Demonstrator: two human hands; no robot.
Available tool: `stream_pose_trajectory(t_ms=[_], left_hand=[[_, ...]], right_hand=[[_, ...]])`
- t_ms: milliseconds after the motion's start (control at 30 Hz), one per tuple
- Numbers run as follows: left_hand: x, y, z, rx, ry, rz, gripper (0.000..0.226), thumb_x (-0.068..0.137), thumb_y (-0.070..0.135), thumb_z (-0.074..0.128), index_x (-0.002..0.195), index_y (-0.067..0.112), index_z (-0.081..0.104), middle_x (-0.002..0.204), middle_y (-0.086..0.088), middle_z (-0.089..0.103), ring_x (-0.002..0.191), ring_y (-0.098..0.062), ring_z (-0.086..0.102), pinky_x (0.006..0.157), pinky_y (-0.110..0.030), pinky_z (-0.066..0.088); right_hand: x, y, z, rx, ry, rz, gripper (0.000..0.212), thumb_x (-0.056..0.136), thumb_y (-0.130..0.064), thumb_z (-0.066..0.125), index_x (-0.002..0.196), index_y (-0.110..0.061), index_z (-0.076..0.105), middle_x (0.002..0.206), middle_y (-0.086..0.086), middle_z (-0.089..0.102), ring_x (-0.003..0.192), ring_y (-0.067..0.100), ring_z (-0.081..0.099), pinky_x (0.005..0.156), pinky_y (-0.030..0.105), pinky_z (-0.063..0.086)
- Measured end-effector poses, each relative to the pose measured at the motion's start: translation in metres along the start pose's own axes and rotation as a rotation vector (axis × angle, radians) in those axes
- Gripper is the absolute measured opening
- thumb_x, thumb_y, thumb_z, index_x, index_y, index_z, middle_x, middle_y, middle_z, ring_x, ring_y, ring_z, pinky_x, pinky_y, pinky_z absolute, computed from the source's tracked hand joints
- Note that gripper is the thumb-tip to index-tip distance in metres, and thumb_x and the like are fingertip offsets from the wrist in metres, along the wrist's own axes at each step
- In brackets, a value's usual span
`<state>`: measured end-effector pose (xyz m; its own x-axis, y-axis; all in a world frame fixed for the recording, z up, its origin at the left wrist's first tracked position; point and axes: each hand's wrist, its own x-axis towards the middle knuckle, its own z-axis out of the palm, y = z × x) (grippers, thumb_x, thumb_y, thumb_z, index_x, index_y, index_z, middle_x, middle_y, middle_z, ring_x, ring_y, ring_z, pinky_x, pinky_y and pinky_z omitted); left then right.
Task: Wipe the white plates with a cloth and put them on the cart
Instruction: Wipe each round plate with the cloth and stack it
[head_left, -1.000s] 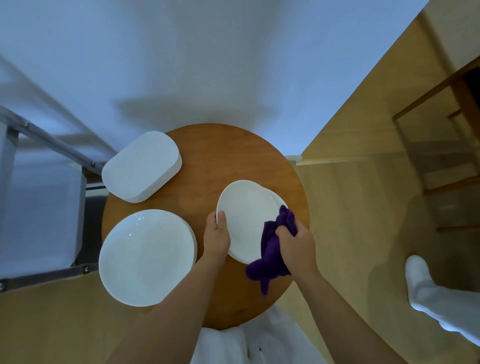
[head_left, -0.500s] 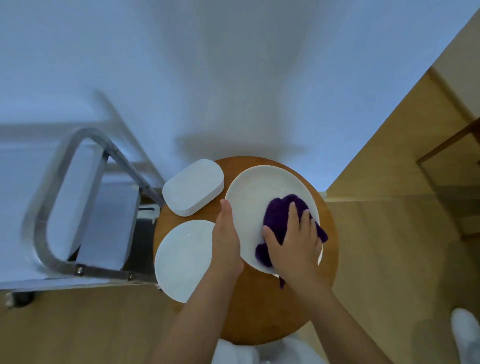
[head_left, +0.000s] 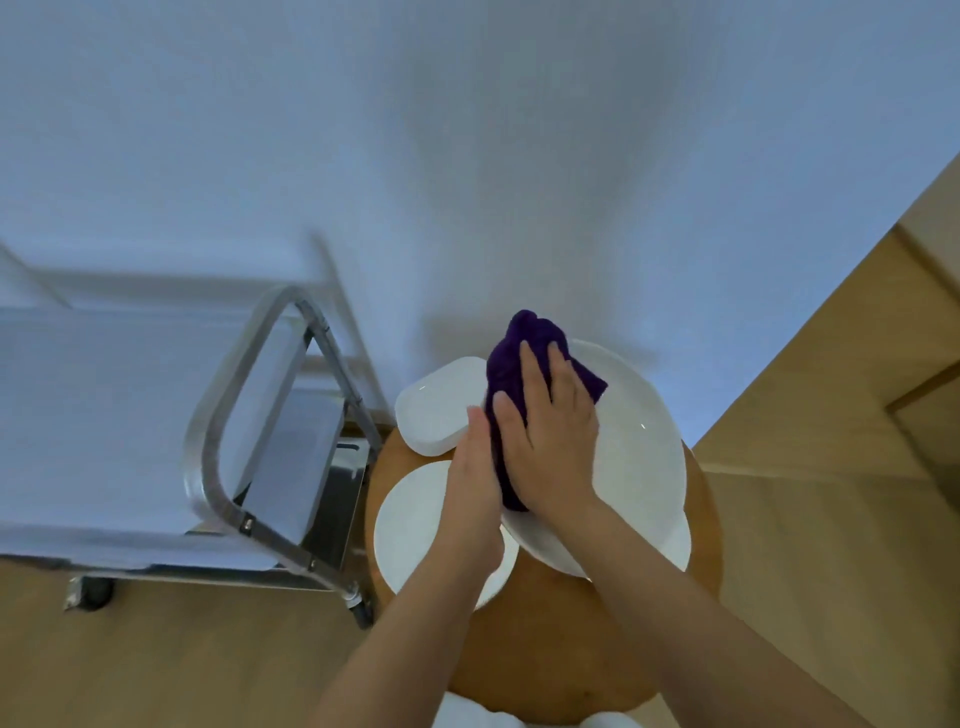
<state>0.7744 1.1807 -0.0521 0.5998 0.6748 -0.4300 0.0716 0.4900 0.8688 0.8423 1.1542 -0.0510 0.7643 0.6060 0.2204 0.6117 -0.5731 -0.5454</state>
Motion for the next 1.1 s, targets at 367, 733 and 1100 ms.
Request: stream_pose_trajectory(t_ms=[367, 733, 1100], left_hand=[[0.013, 0.039, -0.044, -0.149, 0.068, -0.071, 0.077, 0.072, 0.08, 0.045, 0.122, 0.023, 0.06, 0.109, -0.008, 0.071, 0.101, -0.03, 0.067, 0.083, -0.044, 0.056], [-0.013, 0.044, -0.026, 0.148, -0.033, -0.033, 0.056, 0.083, 0.072, 0.033, 0.117, 0.034, 0.056, 0.117, -0.003, 0.064, 0.109, -0.023, 0.06, 0.098, -0.048, 0.048], [0.003, 0.071, -0.042, -0.053, 0.068, 0.083, 0.059, 0.083, 0.069, 0.047, 0.106, 0.019, 0.068, 0.094, -0.005, 0.075, 0.089, -0.023, 0.072, 0.086, -0.043, 0.055]], right_hand=[[-0.059, 0.02, -0.023, 0.001, -0.26, -0.316, 0.052, 0.089, -0.046, 0.035, 0.133, -0.022, 0.05, 0.144, 0.001, 0.042, 0.132, 0.021, 0.037, 0.109, 0.036, 0.028], [0.002, 0.024, -0.032, -0.217, 0.179, -0.072, 0.06, 0.087, -0.042, 0.031, 0.136, -0.011, 0.046, 0.14, 0.022, 0.043, 0.128, 0.045, 0.038, 0.101, 0.06, 0.032], [-0.034, -0.026, -0.012, 0.156, -0.167, -0.423, 0.068, 0.086, -0.062, 0.028, 0.141, -0.023, 0.037, 0.154, -0.002, 0.023, 0.143, 0.02, 0.012, 0.115, 0.047, 0.014]])
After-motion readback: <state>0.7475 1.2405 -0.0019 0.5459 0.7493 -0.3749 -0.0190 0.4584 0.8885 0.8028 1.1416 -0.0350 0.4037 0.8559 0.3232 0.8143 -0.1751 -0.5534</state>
